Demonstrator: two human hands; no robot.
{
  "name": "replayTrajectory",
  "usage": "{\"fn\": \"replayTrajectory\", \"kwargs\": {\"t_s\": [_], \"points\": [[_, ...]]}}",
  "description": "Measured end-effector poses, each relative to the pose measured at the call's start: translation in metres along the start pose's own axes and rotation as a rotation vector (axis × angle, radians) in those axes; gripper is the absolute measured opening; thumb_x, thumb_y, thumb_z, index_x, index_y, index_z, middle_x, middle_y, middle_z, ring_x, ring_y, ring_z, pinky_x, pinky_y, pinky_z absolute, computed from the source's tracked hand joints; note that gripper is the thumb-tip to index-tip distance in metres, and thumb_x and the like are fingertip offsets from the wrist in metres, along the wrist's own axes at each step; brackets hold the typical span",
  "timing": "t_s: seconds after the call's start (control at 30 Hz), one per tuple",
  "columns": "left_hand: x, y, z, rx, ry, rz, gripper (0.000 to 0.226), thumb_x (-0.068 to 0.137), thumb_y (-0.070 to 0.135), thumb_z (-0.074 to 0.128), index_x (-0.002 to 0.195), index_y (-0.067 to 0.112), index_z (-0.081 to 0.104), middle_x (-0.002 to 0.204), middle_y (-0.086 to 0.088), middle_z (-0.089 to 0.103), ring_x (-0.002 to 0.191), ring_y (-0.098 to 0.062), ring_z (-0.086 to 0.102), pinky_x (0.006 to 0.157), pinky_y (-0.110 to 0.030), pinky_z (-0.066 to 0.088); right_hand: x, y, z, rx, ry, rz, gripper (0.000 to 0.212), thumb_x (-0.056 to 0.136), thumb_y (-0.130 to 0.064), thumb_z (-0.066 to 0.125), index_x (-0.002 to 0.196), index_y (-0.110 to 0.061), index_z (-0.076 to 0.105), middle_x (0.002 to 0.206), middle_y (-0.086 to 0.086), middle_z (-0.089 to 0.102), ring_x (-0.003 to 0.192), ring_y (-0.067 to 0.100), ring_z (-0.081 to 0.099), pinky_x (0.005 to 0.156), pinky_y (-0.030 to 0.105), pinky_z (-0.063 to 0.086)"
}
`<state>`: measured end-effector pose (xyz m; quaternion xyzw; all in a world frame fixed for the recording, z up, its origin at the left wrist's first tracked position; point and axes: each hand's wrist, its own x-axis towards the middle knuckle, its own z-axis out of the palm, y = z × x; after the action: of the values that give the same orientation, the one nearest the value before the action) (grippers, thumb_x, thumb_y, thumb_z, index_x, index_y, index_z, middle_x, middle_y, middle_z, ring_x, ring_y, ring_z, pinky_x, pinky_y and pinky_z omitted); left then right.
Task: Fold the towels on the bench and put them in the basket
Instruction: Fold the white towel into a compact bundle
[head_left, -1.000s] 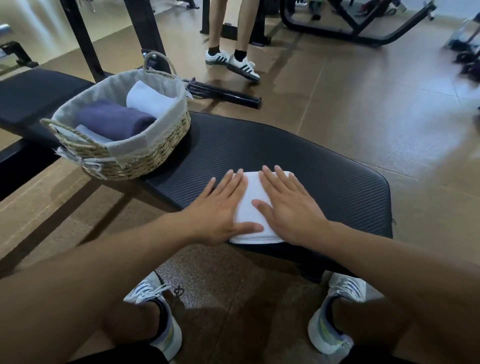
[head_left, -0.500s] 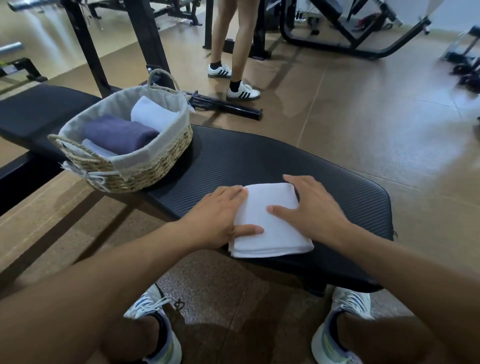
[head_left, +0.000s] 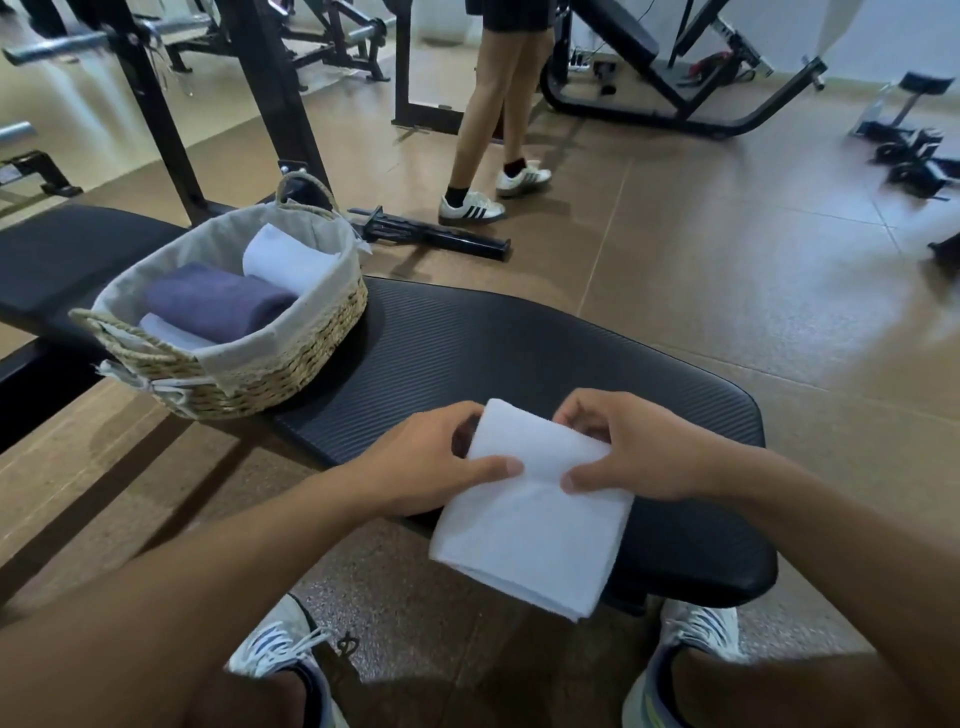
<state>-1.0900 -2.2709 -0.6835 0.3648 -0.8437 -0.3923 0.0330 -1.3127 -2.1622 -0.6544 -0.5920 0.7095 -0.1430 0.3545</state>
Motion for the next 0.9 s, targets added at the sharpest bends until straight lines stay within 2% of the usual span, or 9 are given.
{"fn": "replayTrajectory", "kwargs": {"t_s": [0.1, 0.2, 0.27, 0.33, 0.47, 0.6, 0.67, 0.77, 0.9], "points": [[0.004, -0.002, -0.007, -0.195, -0.049, 0.073, 0.040, 0.083, 0.034, 0.081, 0.119, 0.035, 0.063, 0.110, 0.015, 0.072, 0.099, -0.002, 0.068, 0.086, -0.030, 0.058, 0.000, -0.003, 0.001, 0.027, 0.137, -0.085, 0.032, 0.079, -0.028, 0.082, 0.101, -0.040, 0.063, 0.101, -0.020, 0.068, 0.093, -0.002, 0.064, 0.081, 0.026, 0.057], [0.009, -0.006, -0.012, -0.249, -0.020, 0.082, 0.037, 0.081, 0.018, 0.082, 0.112, 0.033, 0.068, 0.106, 0.015, 0.074, 0.098, -0.002, 0.069, 0.083, -0.025, 0.057, 0.004, -0.002, 0.004, 0.021, 0.204, -0.078, 0.037, 0.078, -0.032, 0.083, 0.107, -0.042, 0.062, 0.104, -0.022, 0.066, 0.096, -0.001, 0.062, 0.082, 0.027, 0.055], [0.011, -0.009, -0.013, -0.243, 0.030, 0.084, 0.033, 0.081, 0.016, 0.082, 0.107, 0.031, 0.069, 0.103, 0.013, 0.074, 0.096, -0.002, 0.070, 0.080, -0.025, 0.057, 0.006, 0.002, 0.003, -0.041, 0.132, -0.026, 0.047, 0.075, -0.035, 0.086, 0.114, -0.041, 0.059, 0.109, -0.021, 0.063, 0.098, 0.003, 0.060, 0.082, 0.029, 0.053], [0.013, -0.011, -0.013, -0.199, 0.078, 0.094, 0.029, 0.080, 0.017, 0.083, 0.101, 0.030, 0.068, 0.100, 0.012, 0.073, 0.094, -0.002, 0.069, 0.078, -0.025, 0.056, 0.008, 0.007, 0.003, -0.089, 0.102, 0.018, 0.049, 0.073, -0.033, 0.087, 0.113, -0.040, 0.060, 0.109, -0.020, 0.063, 0.098, 0.005, 0.060, 0.083, 0.031, 0.053], [0.020, -0.014, -0.017, -0.113, 0.139, 0.139, 0.029, 0.078, 0.008, 0.082, 0.091, 0.026, 0.063, 0.094, 0.011, 0.070, 0.090, 0.000, 0.065, 0.072, -0.022, 0.054, 0.009, 0.012, 0.005, -0.049, 0.303, 0.023, 0.035, 0.075, -0.027, 0.082, 0.102, -0.040, 0.064, 0.102, -0.019, 0.066, 0.094, 0.006, 0.062, 0.081, 0.040, 0.057], [0.023, -0.017, -0.017, -0.133, 0.162, 0.169, 0.036, 0.077, -0.003, 0.079, 0.090, 0.026, 0.062, 0.096, 0.008, 0.071, 0.087, 0.000, 0.065, 0.071, -0.019, 0.055, 0.013, 0.014, 0.011, -0.105, 0.484, -0.056, 0.026, 0.082, -0.022, 0.075, 0.096, -0.039, 0.060, 0.100, -0.020, 0.063, 0.094, 0.006, 0.057, 0.079, 0.032, 0.047], [0.025, -0.020, -0.014, -0.088, 0.160, 0.165, 0.036, 0.078, 0.001, 0.079, 0.087, 0.029, 0.059, 0.096, 0.009, 0.070, 0.087, -0.003, 0.065, 0.071, -0.026, 0.055, 0.013, 0.016, 0.020, -0.168, 0.524, -0.105, 0.025, 0.084, -0.020, 0.072, 0.096, -0.036, 0.058, 0.097, -0.019, 0.060, 0.091, 0.004, 0.053, 0.078, 0.029, 0.044], [0.023, -0.024, -0.012, -0.039, 0.162, 0.163, 0.030, 0.080, 0.010, 0.075, 0.085, 0.033, 0.057, 0.097, 0.012, 0.071, 0.090, -0.010, 0.066, 0.076, -0.042, 0.057, 0.012, 0.019, 0.030, -0.277, 0.540, -0.168, 0.024, 0.084, -0.018, 0.071, 0.094, -0.031, 0.054, 0.091, -0.015, 0.059, 0.084, 0.007, 0.052, 0.074, 0.031, 0.048], [0.015, -0.023, -0.011, 0.053, 0.171, 0.217, 0.036, 0.078, 0.001, 0.062, 0.084, 0.036, 0.055, 0.100, 0.016, 0.069, 0.093, -0.009, 0.064, 0.078, -0.046, 0.056, 0.007, 0.020, 0.028, -0.377, 0.471, -0.212, 0.026, 0.084, -0.026, 0.074, 0.097, -0.032, 0.052, 0.096, -0.015, 0.059, 0.088, 0.008, 0.052, 0.076, 0.032, 0.049]]}}
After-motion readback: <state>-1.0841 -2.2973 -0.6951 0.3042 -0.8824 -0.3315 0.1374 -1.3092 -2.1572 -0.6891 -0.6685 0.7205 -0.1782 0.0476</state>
